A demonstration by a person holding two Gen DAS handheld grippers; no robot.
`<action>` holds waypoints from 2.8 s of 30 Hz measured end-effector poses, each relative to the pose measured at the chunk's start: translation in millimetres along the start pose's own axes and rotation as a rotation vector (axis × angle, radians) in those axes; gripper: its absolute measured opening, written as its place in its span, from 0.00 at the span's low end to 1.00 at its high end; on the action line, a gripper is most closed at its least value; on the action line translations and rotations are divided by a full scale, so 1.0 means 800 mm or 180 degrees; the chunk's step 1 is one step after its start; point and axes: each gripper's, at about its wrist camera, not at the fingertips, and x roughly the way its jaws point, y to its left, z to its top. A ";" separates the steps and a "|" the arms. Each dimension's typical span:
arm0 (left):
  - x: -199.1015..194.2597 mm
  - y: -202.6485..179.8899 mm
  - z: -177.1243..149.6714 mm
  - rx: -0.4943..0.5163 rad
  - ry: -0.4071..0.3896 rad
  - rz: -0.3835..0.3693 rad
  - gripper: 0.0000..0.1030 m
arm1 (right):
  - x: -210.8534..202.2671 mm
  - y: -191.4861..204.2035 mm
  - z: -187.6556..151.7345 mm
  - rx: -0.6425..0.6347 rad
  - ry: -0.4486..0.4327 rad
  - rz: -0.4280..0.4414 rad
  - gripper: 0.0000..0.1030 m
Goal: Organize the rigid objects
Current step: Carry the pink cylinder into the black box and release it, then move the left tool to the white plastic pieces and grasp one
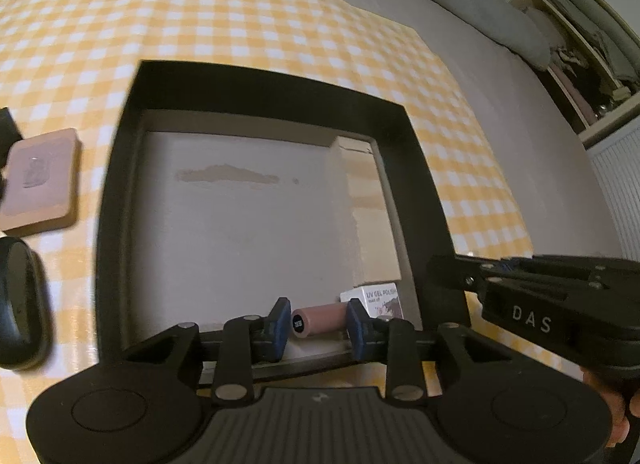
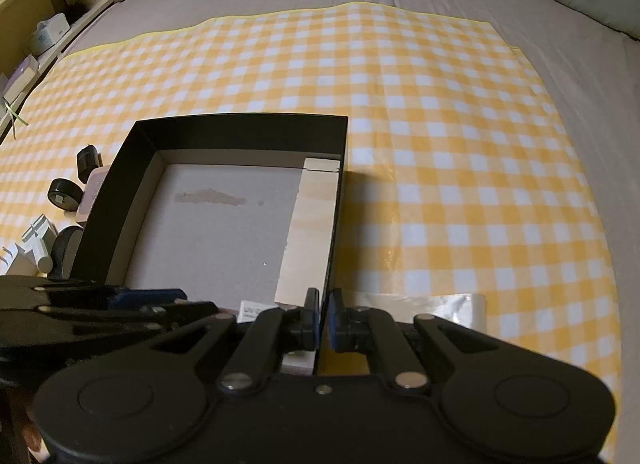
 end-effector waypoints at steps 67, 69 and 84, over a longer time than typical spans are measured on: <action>-0.213 0.173 -0.008 0.0873 -0.0849 0.0945 1.00 | -0.021 0.014 -0.001 0.0083 -0.0033 -0.0224 0.03; -0.211 0.185 -0.015 0.0900 -0.0770 0.0965 0.97 | -0.021 0.012 0.000 0.0068 -0.0032 -0.0227 0.03; -0.184 0.227 -0.031 0.0824 -0.0271 0.1004 0.47 | -0.022 0.012 0.000 0.0031 -0.0021 -0.0231 0.03</action>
